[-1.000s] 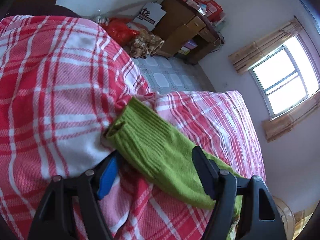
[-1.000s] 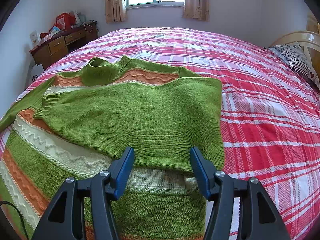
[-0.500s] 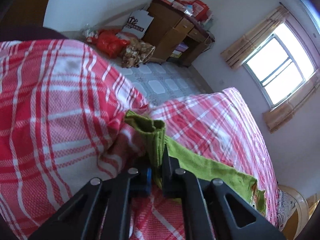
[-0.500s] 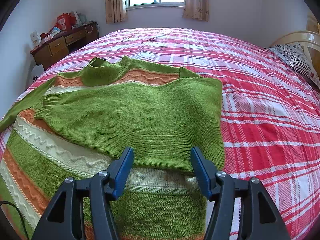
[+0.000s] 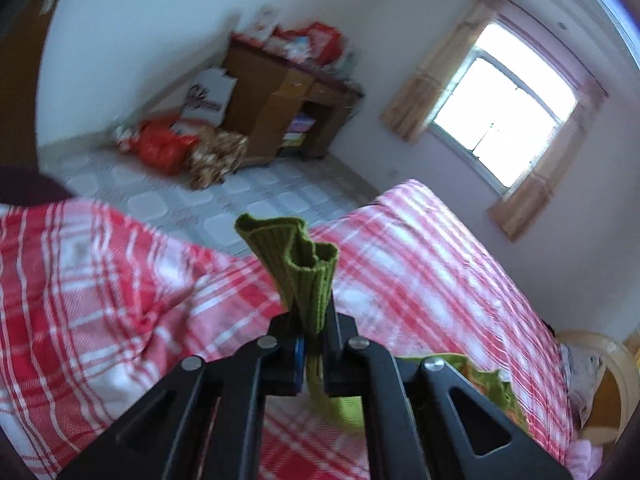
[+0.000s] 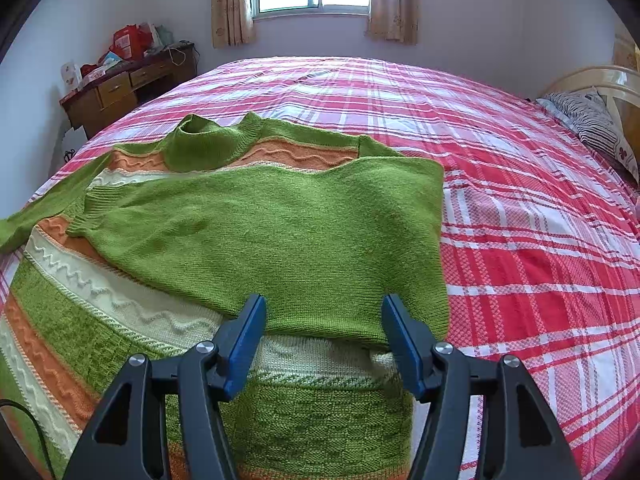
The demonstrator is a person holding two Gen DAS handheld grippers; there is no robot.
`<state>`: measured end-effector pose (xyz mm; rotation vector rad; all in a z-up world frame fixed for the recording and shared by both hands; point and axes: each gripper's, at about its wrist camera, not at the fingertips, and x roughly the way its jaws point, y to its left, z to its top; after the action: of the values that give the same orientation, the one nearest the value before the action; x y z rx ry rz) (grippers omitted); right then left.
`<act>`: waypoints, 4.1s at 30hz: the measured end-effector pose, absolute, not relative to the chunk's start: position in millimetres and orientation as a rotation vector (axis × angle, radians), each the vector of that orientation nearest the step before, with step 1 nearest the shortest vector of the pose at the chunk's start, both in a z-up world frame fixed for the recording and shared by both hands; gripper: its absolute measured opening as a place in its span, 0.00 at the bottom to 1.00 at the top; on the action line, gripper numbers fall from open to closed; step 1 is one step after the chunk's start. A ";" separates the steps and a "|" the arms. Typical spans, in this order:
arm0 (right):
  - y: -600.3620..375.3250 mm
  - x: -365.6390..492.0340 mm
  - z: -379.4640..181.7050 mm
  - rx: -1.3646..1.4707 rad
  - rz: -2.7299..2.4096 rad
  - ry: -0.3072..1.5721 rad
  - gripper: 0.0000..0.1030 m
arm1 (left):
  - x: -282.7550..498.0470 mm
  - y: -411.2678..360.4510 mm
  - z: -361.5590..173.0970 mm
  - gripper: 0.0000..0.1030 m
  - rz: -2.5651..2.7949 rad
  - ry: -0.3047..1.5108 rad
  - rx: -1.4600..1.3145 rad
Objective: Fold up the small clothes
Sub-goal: 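Carry the held sleeve across the sweater body and lay it down, then pinch the laid sleeve cuff with the right gripper and adjust it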
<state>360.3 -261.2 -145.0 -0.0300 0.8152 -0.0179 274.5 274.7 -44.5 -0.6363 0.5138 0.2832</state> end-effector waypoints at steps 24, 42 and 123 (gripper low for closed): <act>-269.7 355.4 -144.5 0.042 0.036 0.784 0.68 | 327.9 62.4 81.0 0.06 -0.075 0.374 -0.265; -309.6 342.6 -141.7 0.324 0.131 0.690 0.68 | 378.2 -157.0 -49.3 0.15 -0.279 0.635 -0.095; -269.5 383.3 -143.4 -0.006 0.025 0.821 0.60 | 383.5 79.1 -153.0 0.98 0.126 0.940 -0.166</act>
<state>383.3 -269.5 -143.4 -0.0057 0.8205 0.0248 383.5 79.1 -153.0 -0.1658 0.9400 0.1262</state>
